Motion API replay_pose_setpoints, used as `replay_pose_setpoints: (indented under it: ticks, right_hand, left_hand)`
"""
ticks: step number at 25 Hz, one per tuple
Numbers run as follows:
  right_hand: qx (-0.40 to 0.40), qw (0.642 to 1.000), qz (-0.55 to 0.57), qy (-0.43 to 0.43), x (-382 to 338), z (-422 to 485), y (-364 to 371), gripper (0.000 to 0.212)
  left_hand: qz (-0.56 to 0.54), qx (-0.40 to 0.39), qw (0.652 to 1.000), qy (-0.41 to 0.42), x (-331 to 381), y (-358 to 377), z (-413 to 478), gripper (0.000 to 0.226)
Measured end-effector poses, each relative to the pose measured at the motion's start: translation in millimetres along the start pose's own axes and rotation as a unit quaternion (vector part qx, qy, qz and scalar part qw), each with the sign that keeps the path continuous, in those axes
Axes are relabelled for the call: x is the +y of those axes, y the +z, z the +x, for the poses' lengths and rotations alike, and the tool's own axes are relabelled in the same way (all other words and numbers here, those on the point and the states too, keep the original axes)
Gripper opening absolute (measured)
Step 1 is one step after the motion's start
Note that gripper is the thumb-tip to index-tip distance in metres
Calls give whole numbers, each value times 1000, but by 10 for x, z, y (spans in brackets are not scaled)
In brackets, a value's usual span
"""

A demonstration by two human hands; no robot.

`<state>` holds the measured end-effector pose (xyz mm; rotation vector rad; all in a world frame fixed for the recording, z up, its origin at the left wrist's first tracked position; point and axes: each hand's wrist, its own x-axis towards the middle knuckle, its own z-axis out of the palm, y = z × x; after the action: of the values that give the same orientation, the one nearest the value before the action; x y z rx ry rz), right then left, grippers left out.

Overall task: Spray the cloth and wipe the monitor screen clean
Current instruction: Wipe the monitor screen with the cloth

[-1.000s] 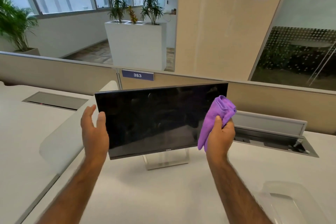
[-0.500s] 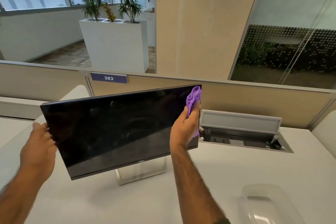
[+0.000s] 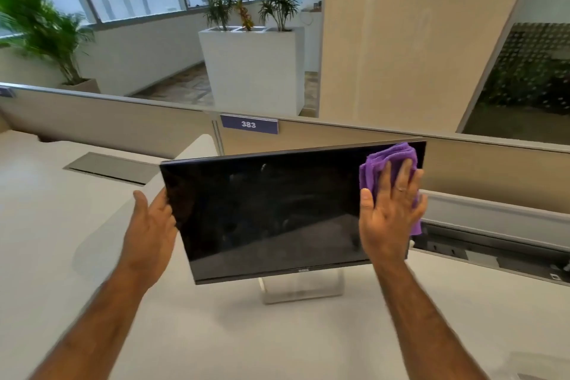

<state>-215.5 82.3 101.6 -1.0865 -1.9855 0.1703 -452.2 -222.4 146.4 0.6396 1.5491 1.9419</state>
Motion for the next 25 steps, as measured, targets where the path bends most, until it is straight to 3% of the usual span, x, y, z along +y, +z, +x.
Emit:
replay_pose_setpoints:
  ticks: [3,6,10,13,16,19,21,23,25]
  right_hand:
    - [-1,999,7,-37,98,4,35,70]
    - [6,999,39,-26,-161,-102,170,71]
    - [-3,997,38,-70,-460,-221,267,69]
    - [-30,984,14,-177,-747,-463,424,66]
    - [-47,934,-34,-352,-940,-481,500,64]
    - [-52,907,-60,-414,-1264,-293,462,62]
    - [-66,878,-69,-469,-1462,-389,509,63]
    - [-91,823,-87,-555,-1554,-559,605,65]
    - [-96,788,-103,-600,-1593,-596,648,70]
  left_hand:
    - [52,16,998,-9,145,-41,-172,116]
    - [20,73,997,1,204,-195,-240,136]
    - [-3,74,997,-7,240,-292,-250,131]
    - [-6,67,998,6,203,-360,-217,118]
    - [-12,45,999,10,230,-372,-205,128]
    - [-29,35,999,5,232,-393,-199,130]
    - [-31,47,998,3,206,-393,-197,112]
    - [-22,59,998,11,174,-385,-176,89]
    - [-17,67,998,9,190,-382,-148,84]
